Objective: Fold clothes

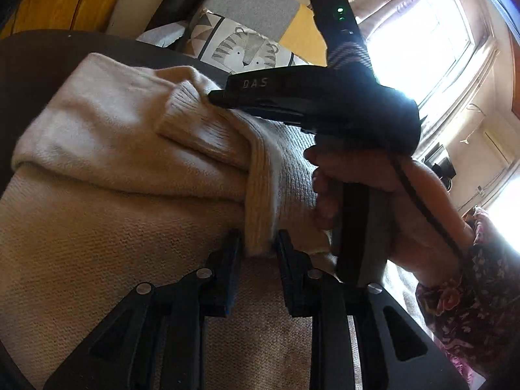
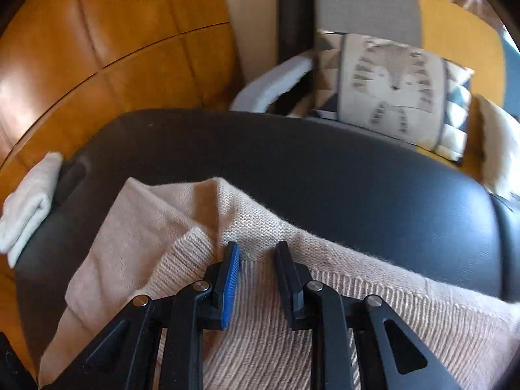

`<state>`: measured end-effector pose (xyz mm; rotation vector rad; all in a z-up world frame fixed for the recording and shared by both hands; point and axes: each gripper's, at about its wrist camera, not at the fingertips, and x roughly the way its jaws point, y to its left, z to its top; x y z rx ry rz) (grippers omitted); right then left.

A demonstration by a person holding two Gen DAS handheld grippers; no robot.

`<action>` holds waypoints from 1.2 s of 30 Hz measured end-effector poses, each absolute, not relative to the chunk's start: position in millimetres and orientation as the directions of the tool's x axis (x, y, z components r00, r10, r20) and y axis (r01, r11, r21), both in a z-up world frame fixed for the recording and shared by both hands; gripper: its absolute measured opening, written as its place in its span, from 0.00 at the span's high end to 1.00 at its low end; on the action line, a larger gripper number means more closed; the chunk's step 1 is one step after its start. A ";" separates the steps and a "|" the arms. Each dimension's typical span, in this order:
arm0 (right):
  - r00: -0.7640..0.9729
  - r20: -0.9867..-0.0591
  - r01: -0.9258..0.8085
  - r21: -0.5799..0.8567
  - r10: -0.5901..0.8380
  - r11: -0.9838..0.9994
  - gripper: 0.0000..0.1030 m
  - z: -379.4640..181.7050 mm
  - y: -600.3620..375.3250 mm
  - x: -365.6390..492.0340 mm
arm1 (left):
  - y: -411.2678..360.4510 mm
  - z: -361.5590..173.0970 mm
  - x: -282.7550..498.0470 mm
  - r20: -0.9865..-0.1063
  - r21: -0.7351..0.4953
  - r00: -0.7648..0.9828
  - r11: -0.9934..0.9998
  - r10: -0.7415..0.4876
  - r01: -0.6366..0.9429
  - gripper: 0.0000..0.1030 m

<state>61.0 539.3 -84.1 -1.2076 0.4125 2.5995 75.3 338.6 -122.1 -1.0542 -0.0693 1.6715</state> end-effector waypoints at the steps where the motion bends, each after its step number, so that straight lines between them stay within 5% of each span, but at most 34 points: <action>1: -0.622 -0.777 -0.328 0.151 0.093 -0.932 0.77 -81.7 538.4 61.7 | 338.4 -122.4 74.9 -0.595 -0.534 0.003 -0.392 0.804 -0.749 0.76; 15: -0.580 -0.757 -0.624 0.176 0.301 -0.761 0.77 -53.7 548.9 234.3 | 339.5 -124.6 73.9 -0.593 -0.543 0.010 -0.391 0.805 -0.743 0.76; 26: -0.624 -0.707 -0.643 0.223 0.332 -0.733 0.77 -50.9 517.5 304.5 | 342.2 -125.5 69.9 -0.597 -0.564 0.026 -0.397 0.802 -0.724 0.76; 31: -0.565 -0.746 -0.629 0.113 0.353 -0.769 0.76 -66.1 494.7 308.8 | 332.1 -116.5 82.0 -0.660 -0.475 -0.031 -0.449 0.750 -0.757 0.76; 36: -0.592 -0.741 -0.654 0.211 0.317 -0.727 0.74 -63.1 488.5 336.9 | 306.2 -105.3 97.5 -0.729 -0.221 -0.201 -0.502 0.655 -0.836 0.70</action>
